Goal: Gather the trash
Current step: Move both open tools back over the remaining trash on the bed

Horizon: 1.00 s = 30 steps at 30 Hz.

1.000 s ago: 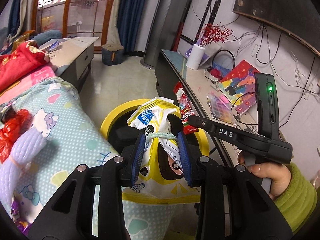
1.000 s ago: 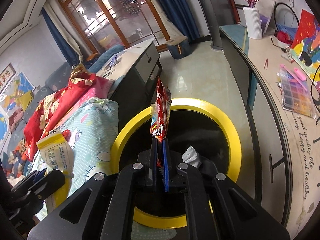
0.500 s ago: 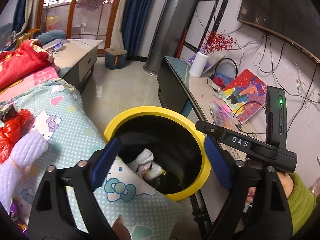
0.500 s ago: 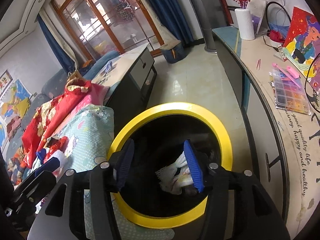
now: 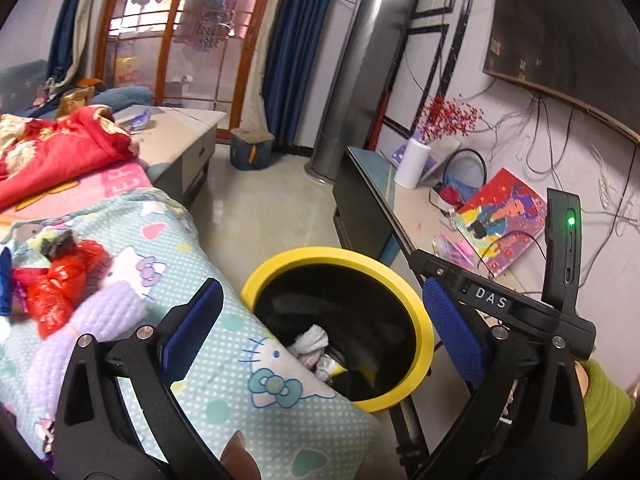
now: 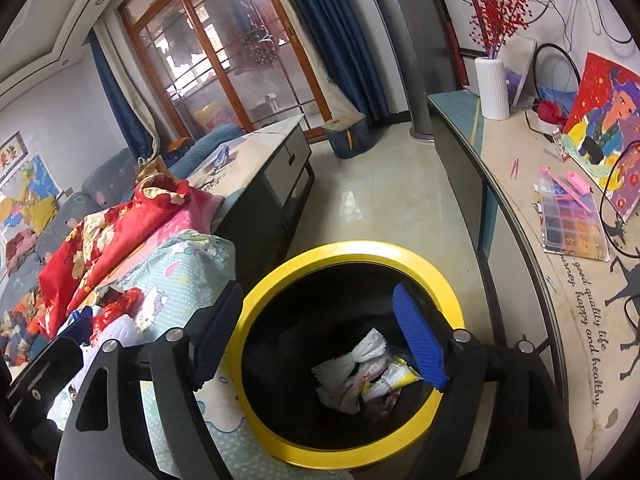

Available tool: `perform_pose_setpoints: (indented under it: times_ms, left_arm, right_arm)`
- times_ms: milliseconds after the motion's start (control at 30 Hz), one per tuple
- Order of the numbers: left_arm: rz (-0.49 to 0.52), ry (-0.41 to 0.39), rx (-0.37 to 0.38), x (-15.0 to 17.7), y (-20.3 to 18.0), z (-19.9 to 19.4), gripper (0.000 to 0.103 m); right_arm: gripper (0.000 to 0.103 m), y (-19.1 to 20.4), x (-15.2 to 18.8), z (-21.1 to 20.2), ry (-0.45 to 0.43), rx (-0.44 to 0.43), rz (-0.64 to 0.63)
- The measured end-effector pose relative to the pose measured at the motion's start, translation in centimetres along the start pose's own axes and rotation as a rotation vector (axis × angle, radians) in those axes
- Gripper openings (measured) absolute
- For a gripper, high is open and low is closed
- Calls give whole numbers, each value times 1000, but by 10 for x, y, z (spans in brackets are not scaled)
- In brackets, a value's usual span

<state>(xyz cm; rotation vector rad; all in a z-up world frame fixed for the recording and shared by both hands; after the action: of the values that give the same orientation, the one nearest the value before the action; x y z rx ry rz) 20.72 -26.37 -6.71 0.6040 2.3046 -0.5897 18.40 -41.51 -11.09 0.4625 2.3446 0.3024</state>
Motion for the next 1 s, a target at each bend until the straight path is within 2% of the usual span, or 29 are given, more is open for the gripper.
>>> perform_pose_setpoints:
  times_ms: [200, 500, 1000]
  left_arm:
    - [-27, -55, -52, -5, 24, -26, 92]
    - [-80, -142, -167, -9, 76, -78, 92]
    - [-244, -170, -298, 4, 186, -132, 92]
  right_arm:
    - [76, 31, -9, -7, -15, -34, -49]
    - [79, 106, -19, -1, 2, -110, -161]
    - [80, 215, 15, 19, 105, -194, -319]
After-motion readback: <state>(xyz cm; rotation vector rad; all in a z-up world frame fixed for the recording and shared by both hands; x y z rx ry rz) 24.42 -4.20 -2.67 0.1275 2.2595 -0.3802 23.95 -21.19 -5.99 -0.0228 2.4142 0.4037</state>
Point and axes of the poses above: each gripper's, at about its wrist camera, not at the fingertips, and z roughly the way its jaws point, y to its left, x to its underside, the point moved 9 cm from there along z, roughly the way its jaws point, and after that the axes turned 11 degrees about y, right-handed, at the moved point
